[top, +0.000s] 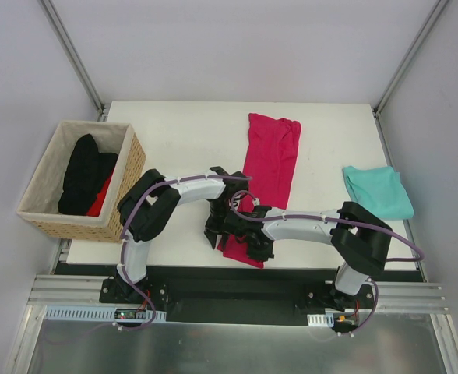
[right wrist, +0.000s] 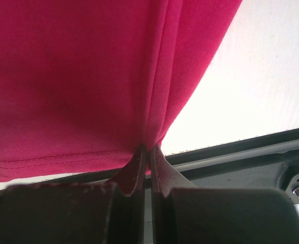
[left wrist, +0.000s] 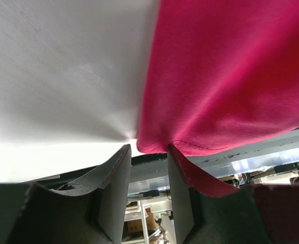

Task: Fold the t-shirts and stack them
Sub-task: Grab the bottom of the folded rectangular tshirt with both arms, then fold the folded rectangular tshirt in 1/3 of the way

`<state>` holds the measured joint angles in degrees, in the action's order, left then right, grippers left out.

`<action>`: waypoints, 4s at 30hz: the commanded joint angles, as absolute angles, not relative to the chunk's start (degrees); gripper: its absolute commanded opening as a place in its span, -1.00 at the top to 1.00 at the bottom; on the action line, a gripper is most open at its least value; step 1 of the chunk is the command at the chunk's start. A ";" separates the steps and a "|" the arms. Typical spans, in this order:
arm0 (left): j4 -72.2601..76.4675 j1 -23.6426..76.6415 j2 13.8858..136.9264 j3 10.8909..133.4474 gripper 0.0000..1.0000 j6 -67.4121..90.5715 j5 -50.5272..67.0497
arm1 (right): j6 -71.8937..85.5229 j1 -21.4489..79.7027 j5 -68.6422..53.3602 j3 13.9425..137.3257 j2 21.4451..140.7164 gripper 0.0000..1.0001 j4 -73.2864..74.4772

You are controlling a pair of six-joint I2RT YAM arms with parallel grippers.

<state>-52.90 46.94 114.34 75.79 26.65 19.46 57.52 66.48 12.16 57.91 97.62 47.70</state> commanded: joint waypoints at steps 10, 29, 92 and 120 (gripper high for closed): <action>-52.03 47.46 115.05 74.62 0.40 27.51 21.36 | 59.15 66.97 8.70 54.05 102.57 0.99 44.21; -50.36 47.46 110.84 72.86 1.00 28.47 23.56 | 57.83 67.24 11.16 57.21 102.48 0.98 48.24; -68.99 35.07 121.37 119.87 1.00 21.98 18.01 | 37.98 48.62 38.32 84.28 99.23 0.99 66.54; -63.20 30.50 133.24 130.78 1.00 18.11 21.27 | 19.52 36.92 41.13 93.69 109.25 0.99 56.87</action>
